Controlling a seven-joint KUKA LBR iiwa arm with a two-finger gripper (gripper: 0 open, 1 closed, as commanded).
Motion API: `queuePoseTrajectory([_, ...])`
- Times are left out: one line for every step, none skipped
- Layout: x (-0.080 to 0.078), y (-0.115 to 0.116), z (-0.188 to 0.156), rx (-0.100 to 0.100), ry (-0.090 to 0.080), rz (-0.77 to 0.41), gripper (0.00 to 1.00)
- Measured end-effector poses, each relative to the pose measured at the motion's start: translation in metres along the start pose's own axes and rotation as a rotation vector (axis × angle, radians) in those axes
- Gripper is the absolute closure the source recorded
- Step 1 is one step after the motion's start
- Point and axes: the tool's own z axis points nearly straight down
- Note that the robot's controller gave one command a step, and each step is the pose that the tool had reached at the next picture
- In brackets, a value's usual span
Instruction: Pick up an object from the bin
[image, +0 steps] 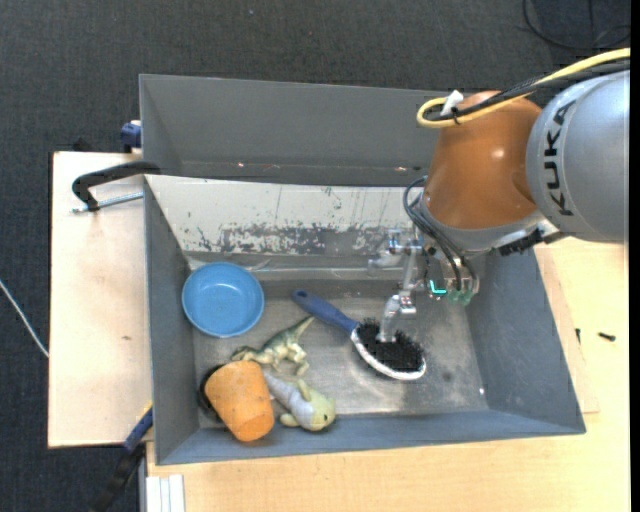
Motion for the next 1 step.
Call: queuePoseTrajectory([-0.0152, 0.0213, 0.0526, 0.0, -0.004, -0.435, 0.0])
